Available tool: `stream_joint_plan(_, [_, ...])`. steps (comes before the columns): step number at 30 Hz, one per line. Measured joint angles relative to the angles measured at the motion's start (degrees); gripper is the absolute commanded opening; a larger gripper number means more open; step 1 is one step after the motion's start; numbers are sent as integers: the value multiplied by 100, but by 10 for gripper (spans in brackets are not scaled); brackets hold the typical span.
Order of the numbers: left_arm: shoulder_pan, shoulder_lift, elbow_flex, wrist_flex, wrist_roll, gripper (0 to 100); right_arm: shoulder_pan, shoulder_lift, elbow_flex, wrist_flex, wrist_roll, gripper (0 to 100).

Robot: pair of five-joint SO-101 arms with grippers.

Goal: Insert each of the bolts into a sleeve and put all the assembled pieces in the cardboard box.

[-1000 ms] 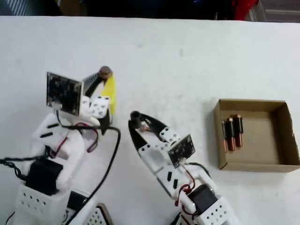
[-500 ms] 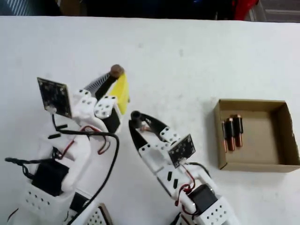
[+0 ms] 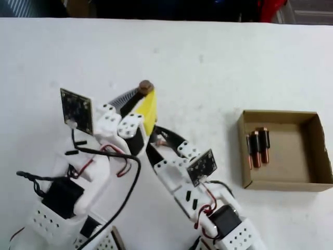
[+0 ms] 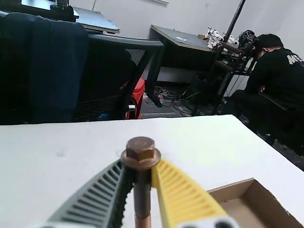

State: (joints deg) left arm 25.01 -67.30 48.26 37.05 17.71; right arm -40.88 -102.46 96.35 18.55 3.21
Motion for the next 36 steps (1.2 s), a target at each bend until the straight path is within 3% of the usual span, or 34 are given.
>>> stream_joint_plan(12, [35, -782, 492, 255, -220, 21, 0, 0, 0, 0, 0, 16])
stream_joint_plan(36, [35, -835, 571, 237, -448, 21, 0, 0, 0, 0, 0, 18])
